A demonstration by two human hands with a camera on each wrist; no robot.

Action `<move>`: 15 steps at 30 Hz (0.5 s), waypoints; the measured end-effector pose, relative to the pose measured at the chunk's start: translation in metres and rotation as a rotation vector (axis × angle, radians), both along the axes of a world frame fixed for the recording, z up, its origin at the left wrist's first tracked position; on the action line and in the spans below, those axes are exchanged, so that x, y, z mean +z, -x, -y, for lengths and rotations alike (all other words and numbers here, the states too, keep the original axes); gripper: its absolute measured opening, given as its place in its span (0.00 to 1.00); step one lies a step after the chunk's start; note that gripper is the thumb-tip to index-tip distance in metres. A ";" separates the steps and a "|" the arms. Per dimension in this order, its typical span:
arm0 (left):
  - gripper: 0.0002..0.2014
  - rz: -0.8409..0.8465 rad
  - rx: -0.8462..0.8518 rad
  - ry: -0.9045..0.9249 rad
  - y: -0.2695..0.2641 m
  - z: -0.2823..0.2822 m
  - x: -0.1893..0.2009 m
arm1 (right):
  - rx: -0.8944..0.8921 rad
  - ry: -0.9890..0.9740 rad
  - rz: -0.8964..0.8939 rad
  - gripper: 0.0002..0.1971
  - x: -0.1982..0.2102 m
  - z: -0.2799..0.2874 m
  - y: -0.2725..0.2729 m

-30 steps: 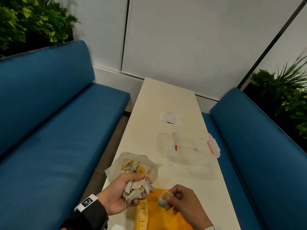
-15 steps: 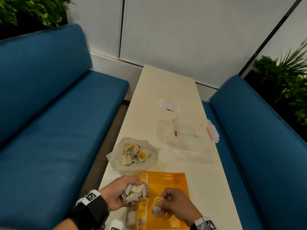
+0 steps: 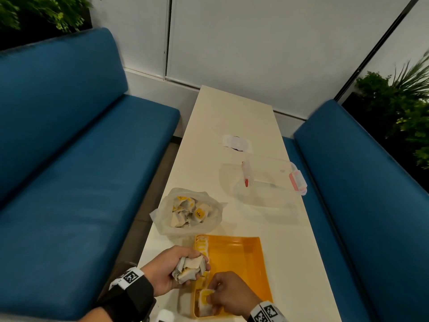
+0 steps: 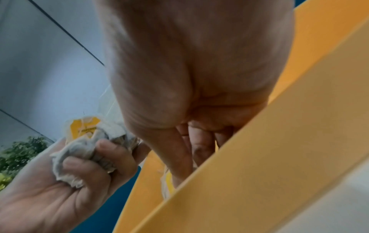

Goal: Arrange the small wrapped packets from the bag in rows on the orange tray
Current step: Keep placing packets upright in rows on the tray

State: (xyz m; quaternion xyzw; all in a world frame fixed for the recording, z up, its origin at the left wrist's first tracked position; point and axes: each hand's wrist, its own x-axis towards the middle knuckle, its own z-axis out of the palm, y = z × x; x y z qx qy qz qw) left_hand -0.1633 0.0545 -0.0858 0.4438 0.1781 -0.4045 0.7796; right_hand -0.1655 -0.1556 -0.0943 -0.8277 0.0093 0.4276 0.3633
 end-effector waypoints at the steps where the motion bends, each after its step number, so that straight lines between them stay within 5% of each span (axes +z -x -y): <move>1: 0.13 0.004 -0.002 0.002 0.000 0.000 0.000 | 0.019 0.017 0.011 0.07 0.000 -0.002 0.000; 8: 0.12 -0.032 0.031 0.029 -0.001 0.003 0.002 | 0.169 0.117 0.199 0.06 -0.004 -0.016 0.001; 12: 0.12 -0.042 0.056 0.010 -0.001 0.005 0.003 | 0.216 0.163 0.308 0.13 -0.010 -0.025 0.005; 15: 0.13 -0.047 0.053 0.010 -0.001 0.005 0.004 | 0.269 0.129 0.222 0.27 -0.017 -0.023 0.005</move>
